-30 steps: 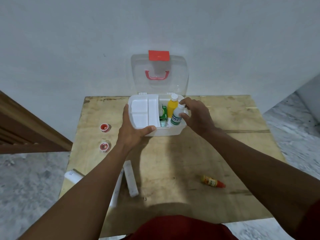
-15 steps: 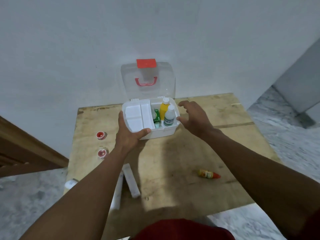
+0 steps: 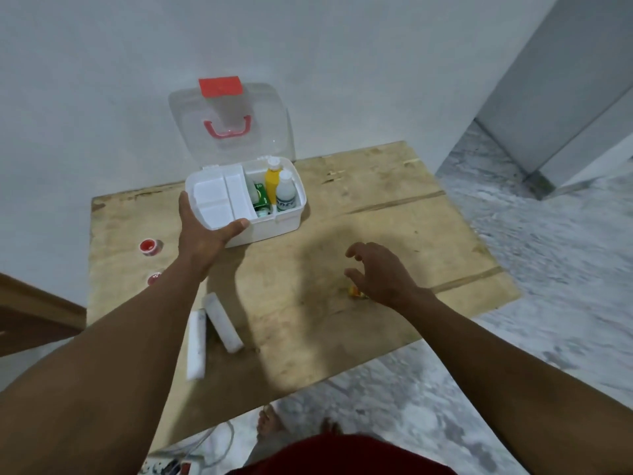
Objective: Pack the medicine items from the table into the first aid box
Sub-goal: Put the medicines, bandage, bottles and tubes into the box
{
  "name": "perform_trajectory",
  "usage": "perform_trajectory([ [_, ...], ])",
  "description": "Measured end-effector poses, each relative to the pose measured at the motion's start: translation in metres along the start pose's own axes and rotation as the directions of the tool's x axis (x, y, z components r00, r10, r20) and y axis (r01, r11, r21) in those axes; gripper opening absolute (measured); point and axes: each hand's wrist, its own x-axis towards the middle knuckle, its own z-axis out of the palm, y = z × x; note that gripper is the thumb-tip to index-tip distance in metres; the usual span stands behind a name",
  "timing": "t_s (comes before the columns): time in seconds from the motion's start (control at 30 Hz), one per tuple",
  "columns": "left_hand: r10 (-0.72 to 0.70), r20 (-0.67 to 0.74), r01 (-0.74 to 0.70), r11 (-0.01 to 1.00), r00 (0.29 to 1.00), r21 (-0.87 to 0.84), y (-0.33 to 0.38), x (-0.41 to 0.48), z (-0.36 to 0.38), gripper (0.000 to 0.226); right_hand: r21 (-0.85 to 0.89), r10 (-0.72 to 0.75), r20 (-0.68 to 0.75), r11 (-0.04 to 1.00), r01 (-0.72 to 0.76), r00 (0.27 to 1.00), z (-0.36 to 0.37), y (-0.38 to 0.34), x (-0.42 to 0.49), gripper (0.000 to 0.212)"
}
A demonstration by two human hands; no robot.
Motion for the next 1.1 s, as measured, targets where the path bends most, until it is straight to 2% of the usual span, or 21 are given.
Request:
perform_trajectory([
  [0.1, -0.006, 0.003, 0.006, 1.000, 1.000, 0.006, 0.001, 0.001, -0.001, 0.115, -0.033, 0.018, 0.091, 0.999, -0.015, 0.996, 0.004, 0.014, -0.015, 0.042],
  [0.27, 0.000, 0.015, -0.001, 1.000, 1.000, 0.025, 0.000, 0.003, -0.001, 0.112, -0.123, 0.037, 0.136, 0.992, -0.020, 0.990, 0.007, 0.032, -0.030, 0.047],
  [0.57, 0.013, 0.002, -0.013, 1.000, 1.000, 0.001, -0.004, 0.002, 0.000, 0.113, -0.111, 0.056, 0.109, 0.993, -0.044, 0.992, 0.019, 0.035, -0.032, 0.021],
  [0.67, 0.020, 0.003, -0.020, 1.000, 1.000, -0.013, -0.005, 0.000, 0.001, 0.112, -0.086, 0.063, 0.088, 0.995, -0.055, 0.994, 0.015, 0.026, -0.028, 0.019],
  [0.87, -0.010, 0.013, 0.011, 0.999, 1.000, -0.044, -0.004, -0.002, 0.000, 0.121, 0.061, -0.032, -0.070, 0.997, 0.037, 0.997, -0.009, -0.004, 0.000, 0.021],
  [1.03, 0.008, 0.016, -0.007, 0.997, 1.000, -0.074, -0.002, -0.002, -0.001, 0.116, 0.199, -0.104, -0.330, 0.964, 0.177, 0.938, -0.031, -0.040, 0.028, 0.023],
  [1.1, 0.017, 0.020, -0.015, 0.997, 1.000, -0.080, -0.002, -0.002, -0.002, 0.113, 0.292, -0.073, -0.391, 0.936, 0.199, 0.918, -0.037, -0.057, 0.039, 0.022],
])
